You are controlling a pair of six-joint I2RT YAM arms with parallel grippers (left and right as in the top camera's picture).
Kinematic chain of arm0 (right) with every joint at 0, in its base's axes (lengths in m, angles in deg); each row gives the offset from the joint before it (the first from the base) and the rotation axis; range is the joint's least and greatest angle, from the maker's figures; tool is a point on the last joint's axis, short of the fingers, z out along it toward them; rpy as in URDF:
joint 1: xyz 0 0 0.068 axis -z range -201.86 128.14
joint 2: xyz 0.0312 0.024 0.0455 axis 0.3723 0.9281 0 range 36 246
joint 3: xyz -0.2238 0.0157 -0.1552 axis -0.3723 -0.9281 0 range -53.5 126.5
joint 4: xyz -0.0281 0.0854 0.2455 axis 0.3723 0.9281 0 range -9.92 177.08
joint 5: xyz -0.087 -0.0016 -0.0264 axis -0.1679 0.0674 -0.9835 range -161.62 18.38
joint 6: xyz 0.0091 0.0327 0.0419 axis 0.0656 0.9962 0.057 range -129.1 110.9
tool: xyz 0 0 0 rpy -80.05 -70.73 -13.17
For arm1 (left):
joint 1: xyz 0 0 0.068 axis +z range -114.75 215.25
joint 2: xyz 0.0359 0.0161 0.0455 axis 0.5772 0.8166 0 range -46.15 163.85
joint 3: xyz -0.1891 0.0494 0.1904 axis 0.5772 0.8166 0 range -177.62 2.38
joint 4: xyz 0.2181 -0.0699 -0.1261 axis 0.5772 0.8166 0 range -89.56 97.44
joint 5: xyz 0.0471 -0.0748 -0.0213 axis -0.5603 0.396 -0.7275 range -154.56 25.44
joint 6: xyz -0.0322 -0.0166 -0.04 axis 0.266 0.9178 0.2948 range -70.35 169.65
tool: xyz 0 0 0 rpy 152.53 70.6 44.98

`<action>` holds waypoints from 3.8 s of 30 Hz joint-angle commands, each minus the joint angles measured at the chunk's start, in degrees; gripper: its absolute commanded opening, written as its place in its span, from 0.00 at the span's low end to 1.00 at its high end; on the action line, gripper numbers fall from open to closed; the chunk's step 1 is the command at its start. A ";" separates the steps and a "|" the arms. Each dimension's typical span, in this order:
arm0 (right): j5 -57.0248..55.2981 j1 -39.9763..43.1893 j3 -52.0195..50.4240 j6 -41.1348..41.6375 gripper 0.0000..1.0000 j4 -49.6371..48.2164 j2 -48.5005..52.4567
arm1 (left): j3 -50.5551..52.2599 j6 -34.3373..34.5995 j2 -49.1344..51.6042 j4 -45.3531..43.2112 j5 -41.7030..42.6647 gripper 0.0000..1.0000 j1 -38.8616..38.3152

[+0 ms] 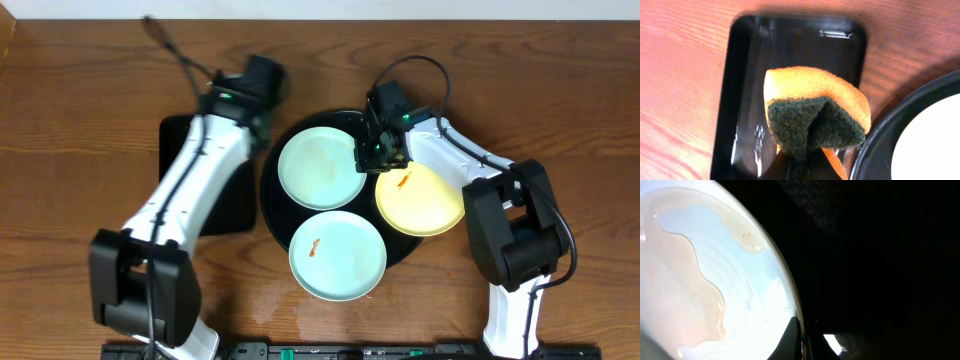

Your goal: Clean dirty plates on tray and stack at the side

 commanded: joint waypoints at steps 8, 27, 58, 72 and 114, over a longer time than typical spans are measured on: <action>-5.42 0.70 -0.17 -11.69 0.13 -1.33 2.82 | 12.96 -7.48 0.76 -8.15 24.00 0.08 12.44; -11.69 -2.08 0.00 -14.73 0.01 0.24 -8.55 | 13.00 -10.19 -8.37 -9.88 38.82 0.54 12.13; -16.79 -5.05 -0.13 -13.18 0.20 1.84 -9.35 | 15.19 -6.73 14.05 -22.27 45.55 0.08 0.74; 6.93 3.10 -0.50 -14.80 0.37 4.83 -6.27 | 15.19 -6.75 14.12 -22.51 45.51 0.08 0.72; 10.54 3.76 -0.55 -16.28 0.01 6.16 -5.42 | 14.05 -6.71 12.44 -23.08 46.34 0.37 0.81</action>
